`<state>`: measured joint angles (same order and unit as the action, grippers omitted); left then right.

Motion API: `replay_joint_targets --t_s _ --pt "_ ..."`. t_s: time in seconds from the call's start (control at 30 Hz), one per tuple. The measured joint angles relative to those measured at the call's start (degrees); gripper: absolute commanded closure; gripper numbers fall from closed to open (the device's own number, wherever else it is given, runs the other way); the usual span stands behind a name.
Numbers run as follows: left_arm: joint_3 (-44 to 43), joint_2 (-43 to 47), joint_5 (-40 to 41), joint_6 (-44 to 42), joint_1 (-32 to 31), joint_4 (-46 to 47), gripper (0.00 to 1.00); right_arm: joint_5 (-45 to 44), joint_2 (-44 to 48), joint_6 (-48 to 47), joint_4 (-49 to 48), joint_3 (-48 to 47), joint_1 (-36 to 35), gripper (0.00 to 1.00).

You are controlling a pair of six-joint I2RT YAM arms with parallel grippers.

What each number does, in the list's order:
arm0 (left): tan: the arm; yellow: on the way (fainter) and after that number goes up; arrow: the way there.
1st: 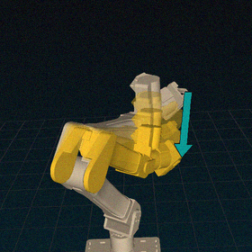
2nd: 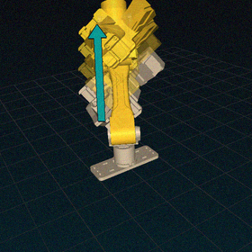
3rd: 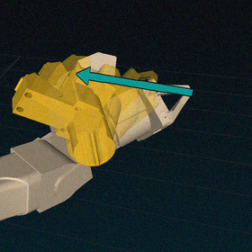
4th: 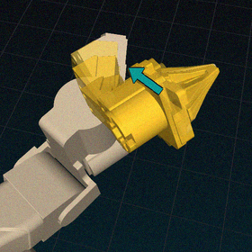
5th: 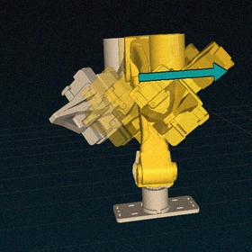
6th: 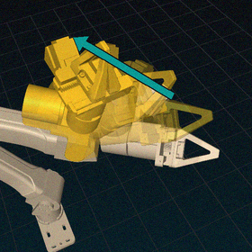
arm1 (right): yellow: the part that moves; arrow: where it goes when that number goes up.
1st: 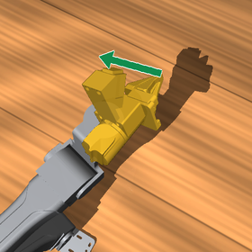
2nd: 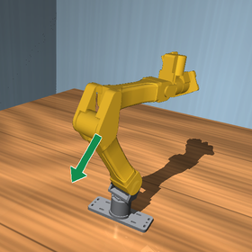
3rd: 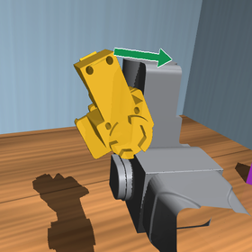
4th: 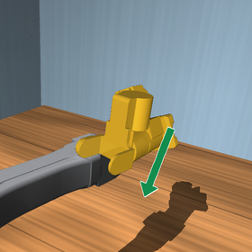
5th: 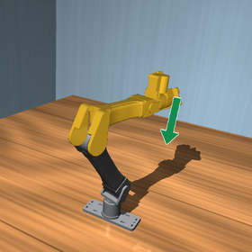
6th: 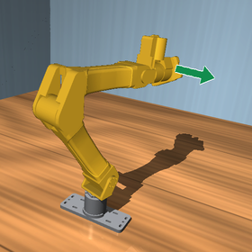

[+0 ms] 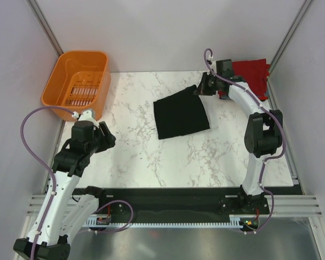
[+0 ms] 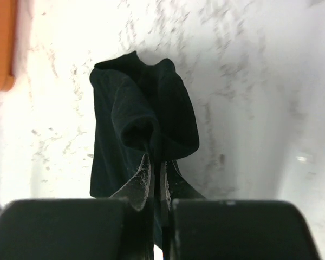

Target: Fold and stack the t-shirts

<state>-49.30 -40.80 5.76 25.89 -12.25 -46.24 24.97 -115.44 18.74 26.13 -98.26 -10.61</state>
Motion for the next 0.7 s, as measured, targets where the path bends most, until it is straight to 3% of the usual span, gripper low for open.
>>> replay_joint_targets --t_s 0.3,0.7 --pt "0.0 0.0 1.5 0.0 0.0 0.0 0.36 -9.6 1.9 -9.9 9.4 -12.6 2.0 1.0" --pt "0.0 -0.7 1.7 0.0 0.0 0.0 0.37 -12.0 2.0 -16.1 17.0 -28.1 7.1 1.0"
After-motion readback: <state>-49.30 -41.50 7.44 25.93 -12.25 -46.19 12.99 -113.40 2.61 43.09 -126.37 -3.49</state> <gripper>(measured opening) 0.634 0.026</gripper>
